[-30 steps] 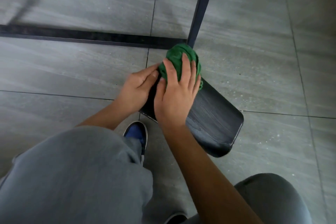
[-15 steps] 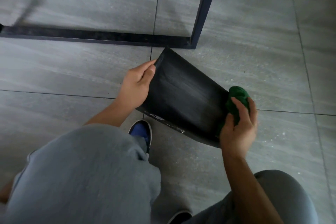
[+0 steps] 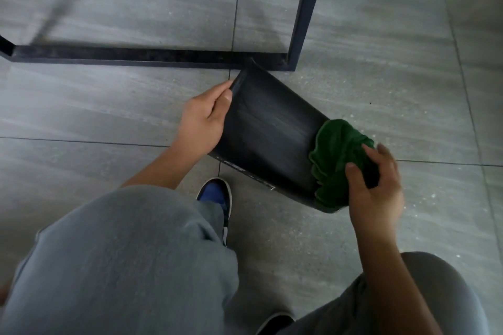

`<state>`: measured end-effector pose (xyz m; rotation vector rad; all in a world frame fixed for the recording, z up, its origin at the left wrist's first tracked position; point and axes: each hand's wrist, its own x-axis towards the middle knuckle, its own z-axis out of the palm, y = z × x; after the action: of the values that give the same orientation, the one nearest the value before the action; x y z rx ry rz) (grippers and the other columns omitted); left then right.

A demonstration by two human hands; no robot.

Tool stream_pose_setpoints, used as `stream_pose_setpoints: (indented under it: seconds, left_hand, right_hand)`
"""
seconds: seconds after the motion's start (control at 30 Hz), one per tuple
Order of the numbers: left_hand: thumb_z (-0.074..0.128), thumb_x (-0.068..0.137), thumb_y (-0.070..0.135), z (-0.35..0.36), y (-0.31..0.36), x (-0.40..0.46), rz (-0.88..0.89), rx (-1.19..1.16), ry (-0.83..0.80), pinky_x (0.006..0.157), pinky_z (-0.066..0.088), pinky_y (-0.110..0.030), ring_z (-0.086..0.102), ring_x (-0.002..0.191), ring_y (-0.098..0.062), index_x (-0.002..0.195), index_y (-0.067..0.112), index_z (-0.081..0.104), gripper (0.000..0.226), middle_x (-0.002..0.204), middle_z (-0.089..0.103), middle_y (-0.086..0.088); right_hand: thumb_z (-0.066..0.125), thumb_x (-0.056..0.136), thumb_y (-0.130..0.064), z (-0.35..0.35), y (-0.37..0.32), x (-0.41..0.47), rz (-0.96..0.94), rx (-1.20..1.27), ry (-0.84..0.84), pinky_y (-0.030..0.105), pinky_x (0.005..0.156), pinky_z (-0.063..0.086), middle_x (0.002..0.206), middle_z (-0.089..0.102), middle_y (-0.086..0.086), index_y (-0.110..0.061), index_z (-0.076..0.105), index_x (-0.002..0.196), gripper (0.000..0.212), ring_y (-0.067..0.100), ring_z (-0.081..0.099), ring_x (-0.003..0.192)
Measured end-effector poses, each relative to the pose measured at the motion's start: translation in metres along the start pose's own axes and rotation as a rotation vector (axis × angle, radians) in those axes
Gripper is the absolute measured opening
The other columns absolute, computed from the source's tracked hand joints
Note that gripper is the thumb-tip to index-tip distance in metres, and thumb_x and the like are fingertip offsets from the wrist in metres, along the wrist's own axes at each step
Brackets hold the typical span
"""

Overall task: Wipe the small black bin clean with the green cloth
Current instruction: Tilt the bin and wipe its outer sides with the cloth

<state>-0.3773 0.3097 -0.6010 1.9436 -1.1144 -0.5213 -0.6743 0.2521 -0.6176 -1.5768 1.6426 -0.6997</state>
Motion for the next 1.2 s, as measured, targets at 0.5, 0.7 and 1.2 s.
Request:
stream_pose_setpoints:
  seconds: [0.5, 0.7, 1.2]
  left_hand:
    - [0.028, 0.111, 0.033, -0.001, 0.019, -0.011, -0.182, -0.285, -0.016, 0.088, 0.046, -0.005, 0.063, 0.106, 0.013, 0.128, 0.021, 0.065, 0.043, 0.110, 0.069, 0.015]
    - [0.027, 0.109, 0.039, 0.001, 0.019, -0.014, -0.110, -0.340, -0.050, 0.083, 0.059, -0.043, 0.072, 0.093, -0.027, 0.102, 0.005, 0.072, 0.057, 0.094, 0.073, -0.019]
    - [0.045, 0.107, 0.015, -0.001, 0.018, -0.008, -0.050, -0.203, 0.031, 0.088, 0.049, -0.007, 0.063, 0.100, 0.016, 0.133, 0.010, 0.063, 0.031, 0.113, 0.069, 0.011]
  right_hand:
    - [0.060, 0.100, -0.015, 0.073, 0.012, -0.001, -0.419, -0.262, 0.200, 0.065, 0.110, 0.041, 0.158, 0.046, 0.014, -0.019, 0.071, 0.129, 0.031, 0.043, 0.037, 0.145]
    - [0.056, 0.098, -0.017, 0.141, -0.088, -0.050, -0.675, -0.127, 0.060, 0.065, 0.113, 0.035, 0.155, 0.051, 0.007, -0.021, 0.072, 0.130, 0.035, 0.040, 0.039, 0.147]
    - [0.057, 0.095, -0.013, 0.086, -0.010, -0.022, -0.319, -0.248, 0.273, 0.058, 0.101, 0.046, 0.146, 0.054, 0.016, -0.018, 0.075, 0.113, 0.026, 0.046, 0.050, 0.128]
